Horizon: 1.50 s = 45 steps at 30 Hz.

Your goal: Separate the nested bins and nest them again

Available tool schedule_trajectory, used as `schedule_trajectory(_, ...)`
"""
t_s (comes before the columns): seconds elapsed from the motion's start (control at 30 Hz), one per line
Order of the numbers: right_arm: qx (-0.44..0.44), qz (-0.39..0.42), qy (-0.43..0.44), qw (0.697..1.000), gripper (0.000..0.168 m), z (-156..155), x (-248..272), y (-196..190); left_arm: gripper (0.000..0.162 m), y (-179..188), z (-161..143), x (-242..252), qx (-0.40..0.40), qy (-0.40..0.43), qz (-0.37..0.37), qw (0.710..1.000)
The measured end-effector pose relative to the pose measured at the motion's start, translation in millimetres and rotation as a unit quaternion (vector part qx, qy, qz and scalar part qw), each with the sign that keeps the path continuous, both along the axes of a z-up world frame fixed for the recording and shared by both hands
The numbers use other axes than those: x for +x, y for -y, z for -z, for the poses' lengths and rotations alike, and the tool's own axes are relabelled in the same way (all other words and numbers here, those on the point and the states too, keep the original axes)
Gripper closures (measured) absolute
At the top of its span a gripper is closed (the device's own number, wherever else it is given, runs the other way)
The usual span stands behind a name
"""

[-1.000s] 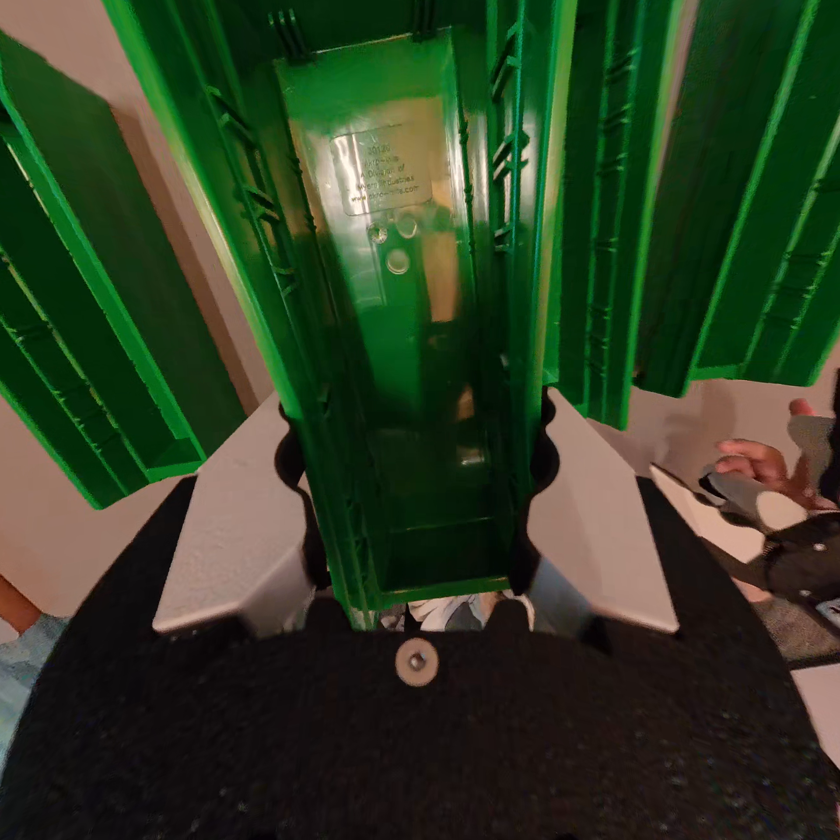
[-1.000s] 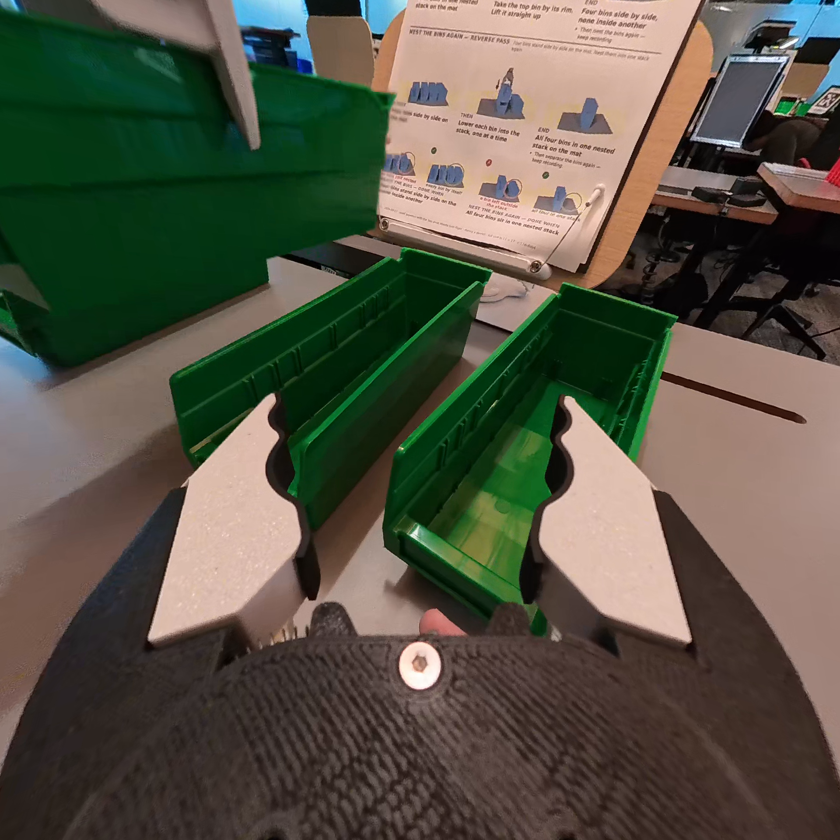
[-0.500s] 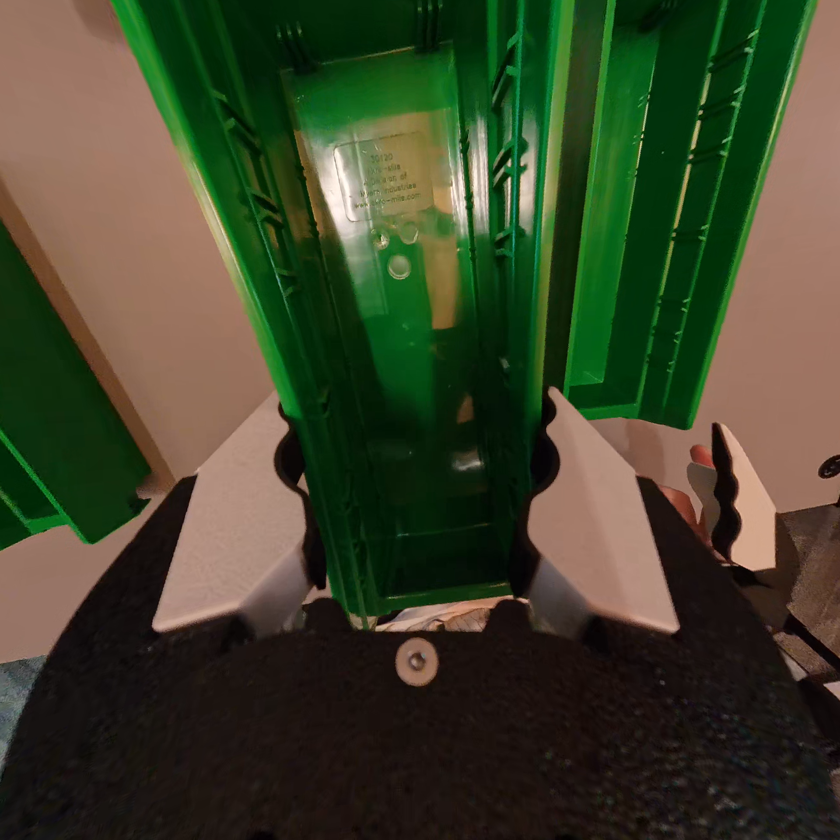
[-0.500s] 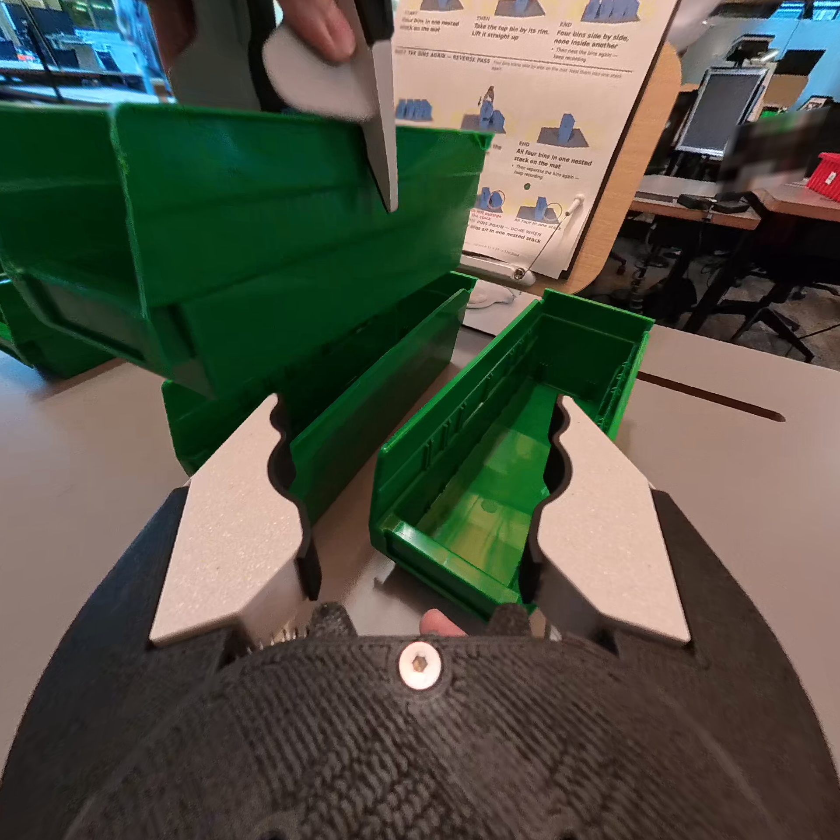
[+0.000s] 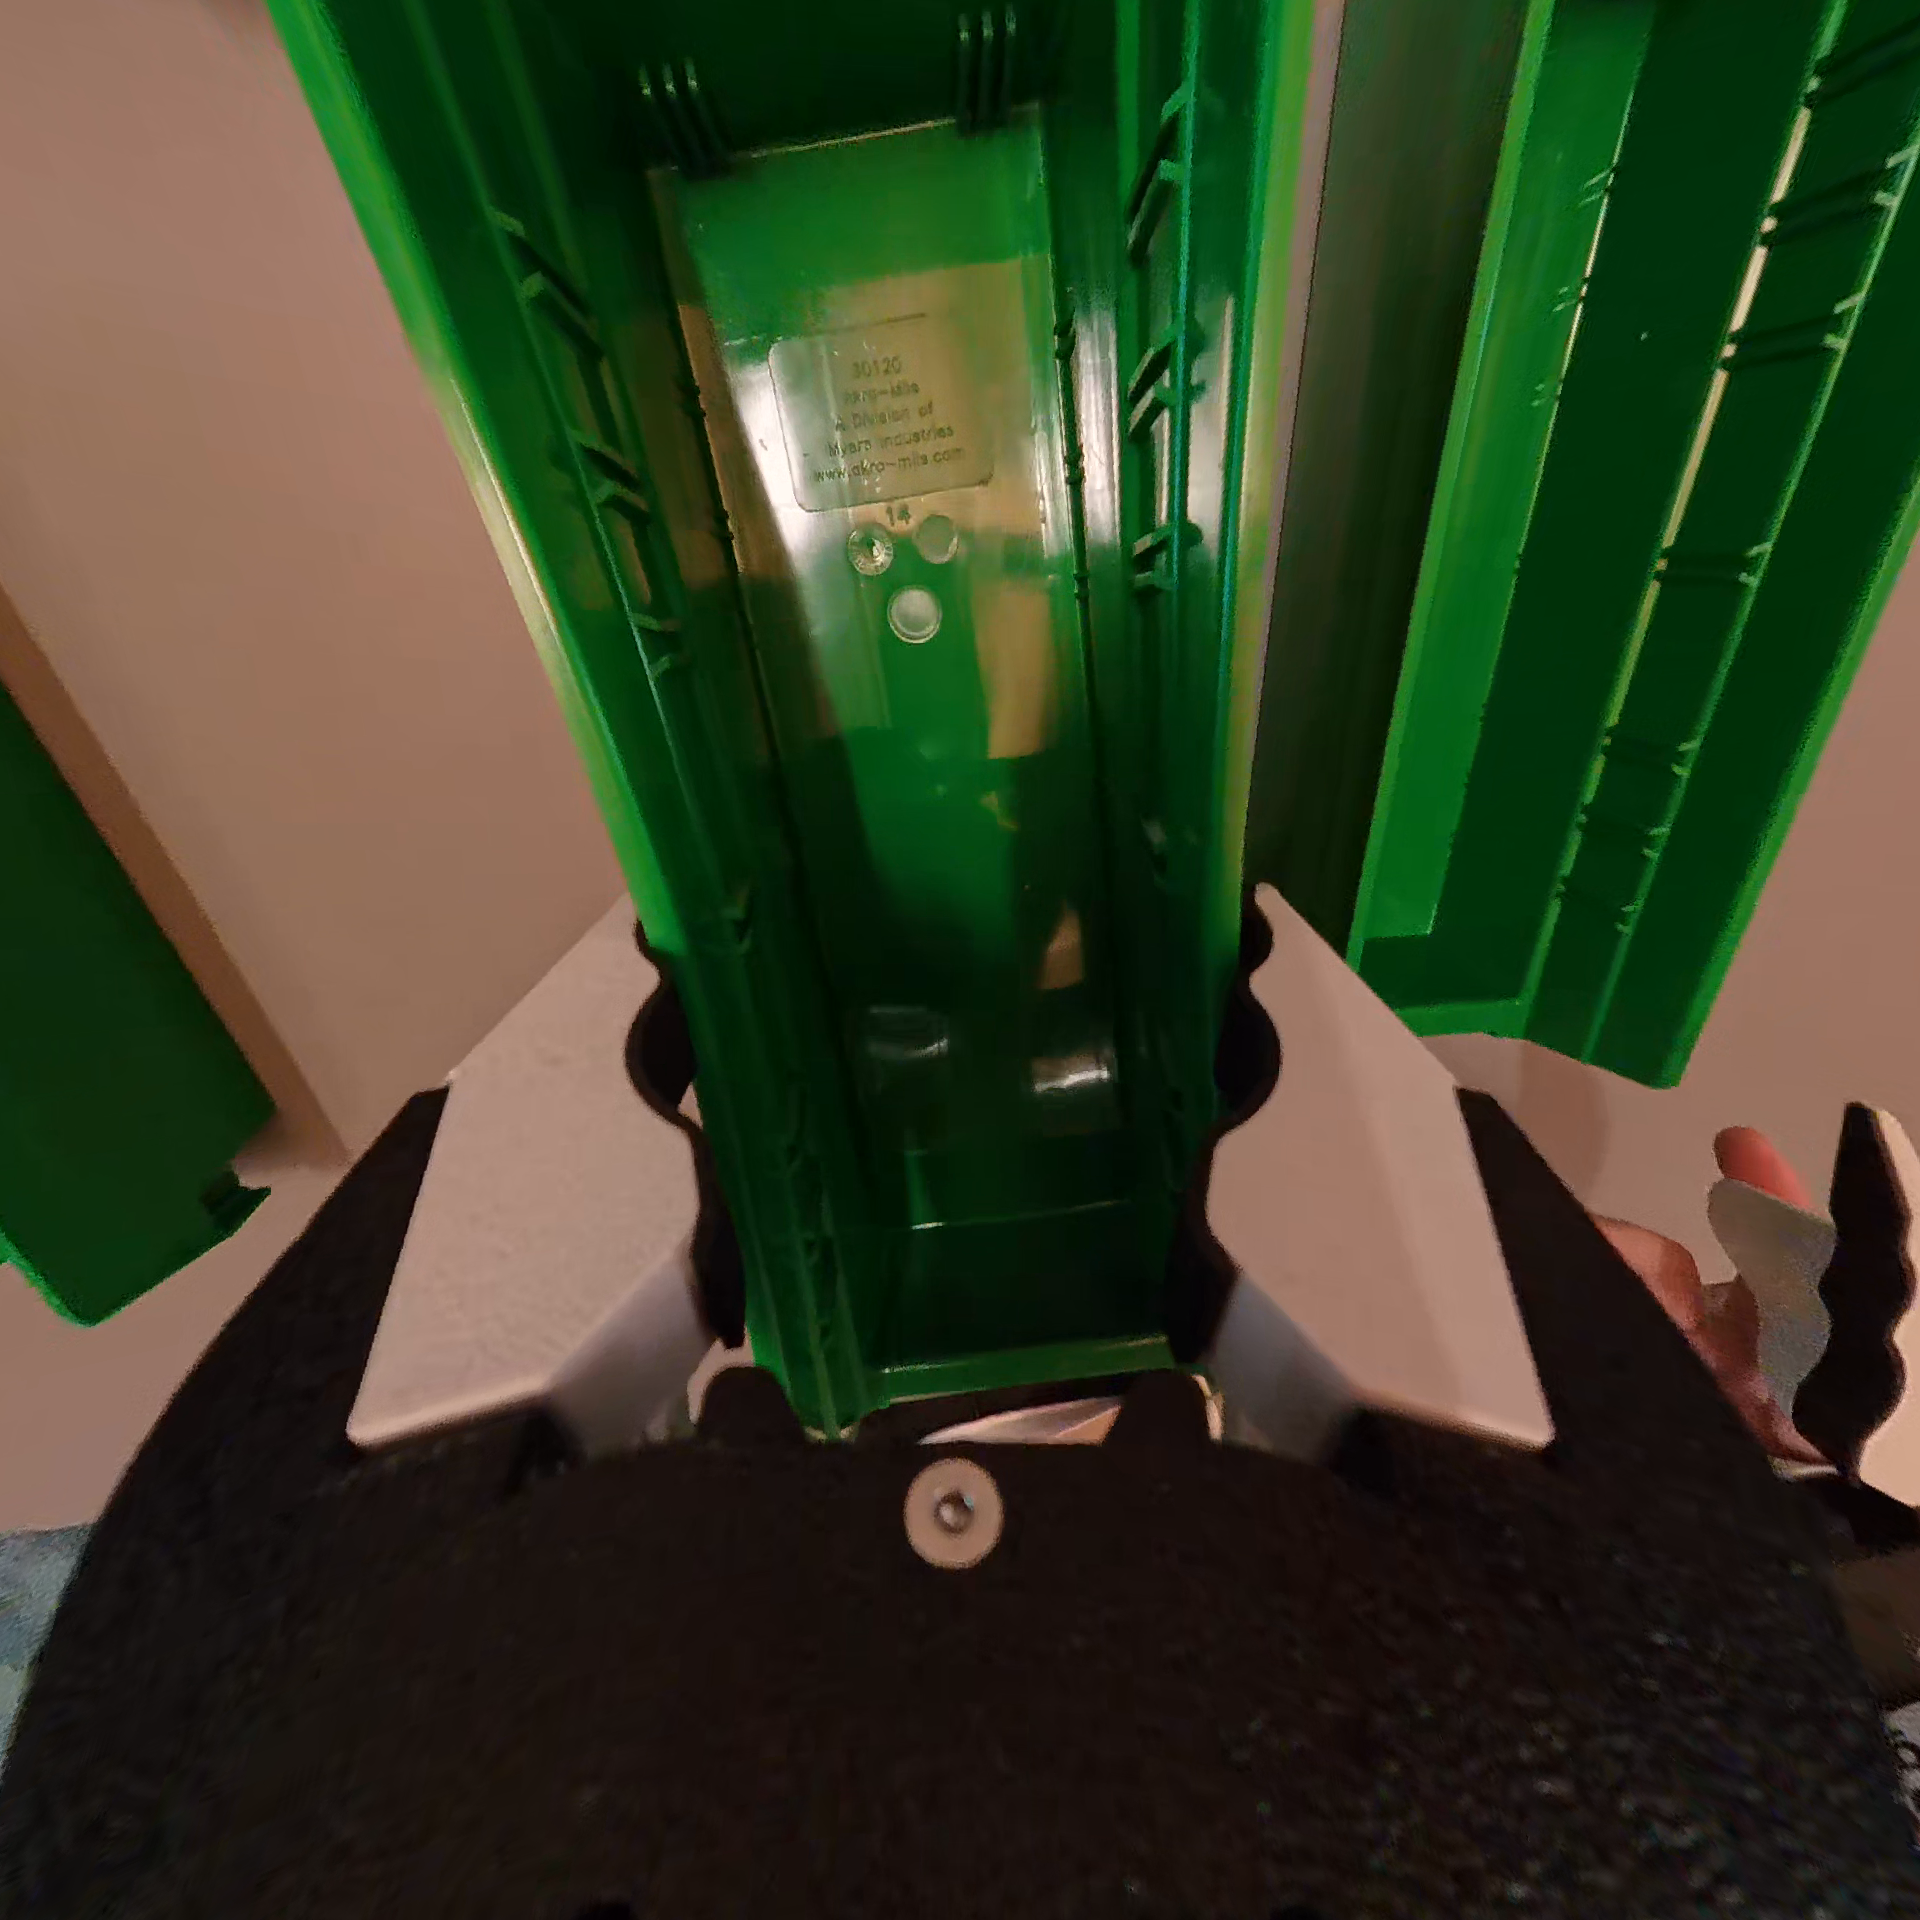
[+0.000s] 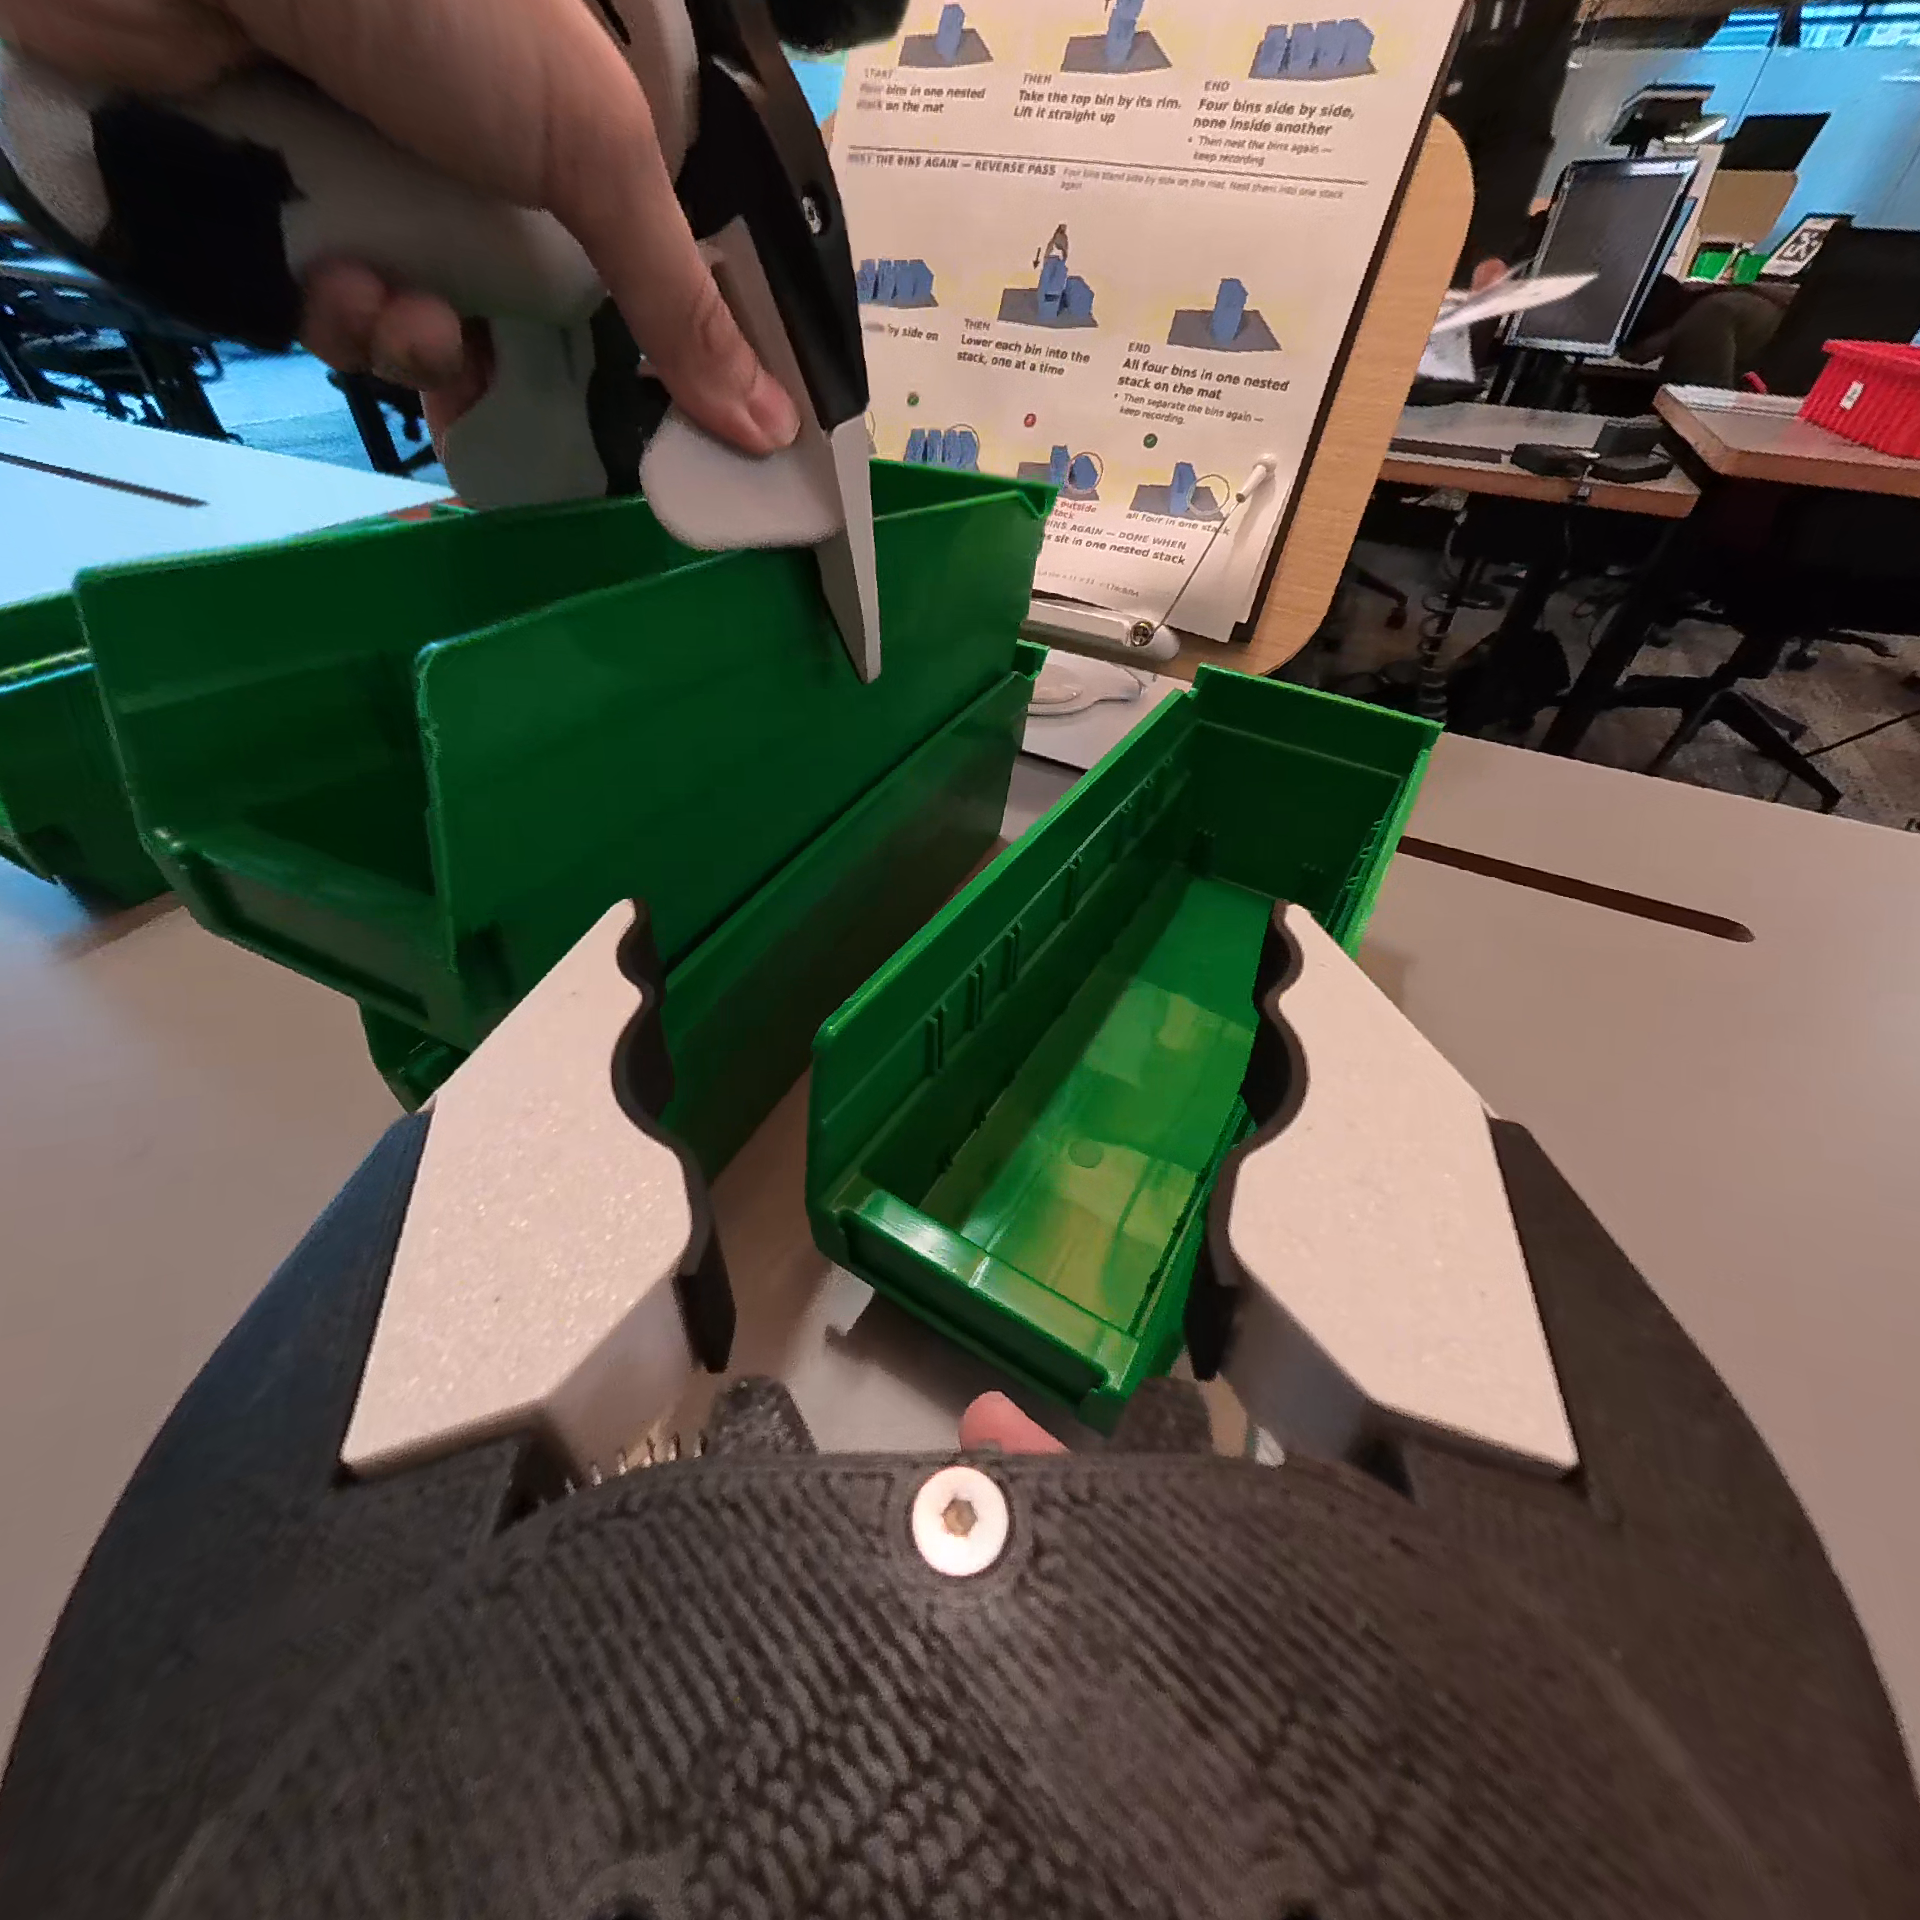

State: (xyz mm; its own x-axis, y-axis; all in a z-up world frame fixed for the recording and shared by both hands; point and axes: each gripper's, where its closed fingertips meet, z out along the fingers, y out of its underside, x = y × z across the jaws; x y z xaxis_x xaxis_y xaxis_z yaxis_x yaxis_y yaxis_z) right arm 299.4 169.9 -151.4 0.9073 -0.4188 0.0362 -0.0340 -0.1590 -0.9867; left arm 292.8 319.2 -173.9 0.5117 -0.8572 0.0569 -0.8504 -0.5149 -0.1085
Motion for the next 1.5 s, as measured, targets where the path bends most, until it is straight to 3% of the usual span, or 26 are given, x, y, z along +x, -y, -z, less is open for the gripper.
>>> schedule_trajectory(0.5, -0.012, -0.007, 0.003, 1.0, 0.056, 6, -5, -7, 0.059, -4, 29, 3, 0.001, 0.023, -0.004, 1.0)
schedule_trajectory(1.5, -0.028, -0.012, 0.005, 1.0, 0.056, 16, -6, -11, 0.058, -6, 39, 7, 0.006, 0.026, 0.01, 1.0)
